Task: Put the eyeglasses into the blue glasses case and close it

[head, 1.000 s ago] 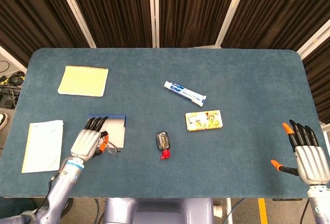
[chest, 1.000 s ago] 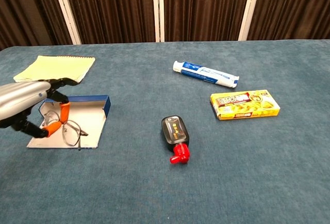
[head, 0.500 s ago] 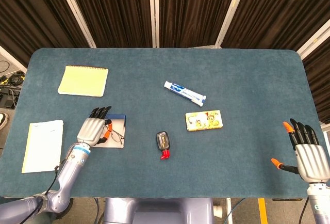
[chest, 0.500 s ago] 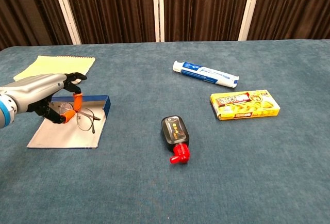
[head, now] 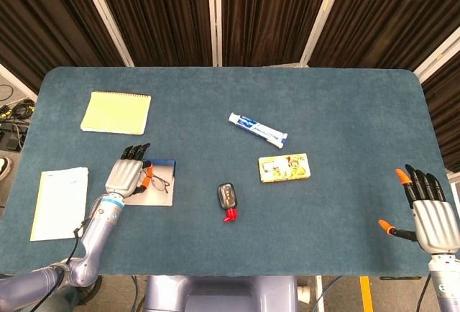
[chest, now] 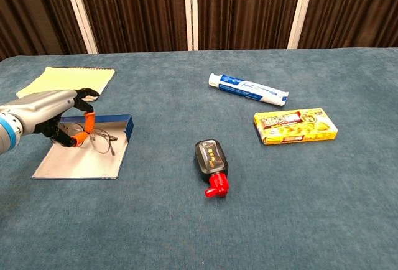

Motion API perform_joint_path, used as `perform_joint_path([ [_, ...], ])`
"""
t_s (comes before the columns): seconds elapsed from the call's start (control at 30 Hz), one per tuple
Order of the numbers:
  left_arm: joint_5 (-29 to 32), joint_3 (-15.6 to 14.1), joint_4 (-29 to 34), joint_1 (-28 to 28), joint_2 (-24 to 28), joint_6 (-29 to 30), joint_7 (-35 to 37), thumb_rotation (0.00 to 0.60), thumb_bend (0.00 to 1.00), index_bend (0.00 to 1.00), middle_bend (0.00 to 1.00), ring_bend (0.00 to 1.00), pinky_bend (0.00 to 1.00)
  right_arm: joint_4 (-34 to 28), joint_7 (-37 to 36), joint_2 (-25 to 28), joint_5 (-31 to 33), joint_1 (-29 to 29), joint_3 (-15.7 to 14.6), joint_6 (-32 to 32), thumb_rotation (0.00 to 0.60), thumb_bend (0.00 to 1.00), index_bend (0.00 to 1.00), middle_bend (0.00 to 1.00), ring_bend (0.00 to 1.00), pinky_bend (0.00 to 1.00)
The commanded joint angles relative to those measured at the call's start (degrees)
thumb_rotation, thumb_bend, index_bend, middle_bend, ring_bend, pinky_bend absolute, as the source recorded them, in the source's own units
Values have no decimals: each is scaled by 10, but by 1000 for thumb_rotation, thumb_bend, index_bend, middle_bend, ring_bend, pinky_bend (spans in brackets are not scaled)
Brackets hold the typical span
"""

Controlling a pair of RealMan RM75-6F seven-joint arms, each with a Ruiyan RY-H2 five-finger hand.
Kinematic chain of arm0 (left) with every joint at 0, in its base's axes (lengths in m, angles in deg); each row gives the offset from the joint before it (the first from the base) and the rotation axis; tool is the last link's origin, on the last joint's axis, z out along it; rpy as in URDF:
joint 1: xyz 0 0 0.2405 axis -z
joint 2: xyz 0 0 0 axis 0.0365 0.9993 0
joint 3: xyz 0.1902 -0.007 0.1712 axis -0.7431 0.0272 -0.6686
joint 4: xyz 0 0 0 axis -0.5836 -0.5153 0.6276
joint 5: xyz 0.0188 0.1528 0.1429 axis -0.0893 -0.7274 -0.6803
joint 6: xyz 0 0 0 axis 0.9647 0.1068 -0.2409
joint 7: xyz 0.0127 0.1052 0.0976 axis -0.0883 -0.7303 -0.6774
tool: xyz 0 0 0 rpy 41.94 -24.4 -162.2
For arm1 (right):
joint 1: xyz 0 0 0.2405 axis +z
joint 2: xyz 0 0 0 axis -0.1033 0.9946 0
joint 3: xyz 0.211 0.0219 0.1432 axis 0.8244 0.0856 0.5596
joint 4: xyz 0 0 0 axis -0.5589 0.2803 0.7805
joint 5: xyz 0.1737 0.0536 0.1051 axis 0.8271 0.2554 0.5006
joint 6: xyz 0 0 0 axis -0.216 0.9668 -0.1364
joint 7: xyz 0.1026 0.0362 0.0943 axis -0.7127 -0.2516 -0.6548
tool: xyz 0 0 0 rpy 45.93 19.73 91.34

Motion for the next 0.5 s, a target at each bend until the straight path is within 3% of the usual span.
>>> perform_joint_path([
  [0.03, -2, -2, -1, 0, -2, 7, 0, 600, 245, 55, 0, 0, 0, 0, 1, 0, 0, 0, 0, 1, 600, 0, 0, 0, 0, 0],
  [0.1, -14, -4, -5, -1, -6, 20, 7, 600, 190, 0, 0, 0, 0, 0, 2, -1, 0, 0, -1, -1, 600, 0, 0, 0, 0, 0],
  [0.2, -33, -8, -12, -1, -10, 32, 23, 600, 135, 0, 0, 0, 0, 0, 3, -1, 1, 0, -1, -1, 600, 0, 0, 0, 0, 0],
  [0.5, -25, -3, -42, 16, -20, 17, 13, 600, 132, 0, 0, 0, 0, 3, 4, -3, 7, 1, 2, -3, 600, 0, 0, 0, 0, 0],
])
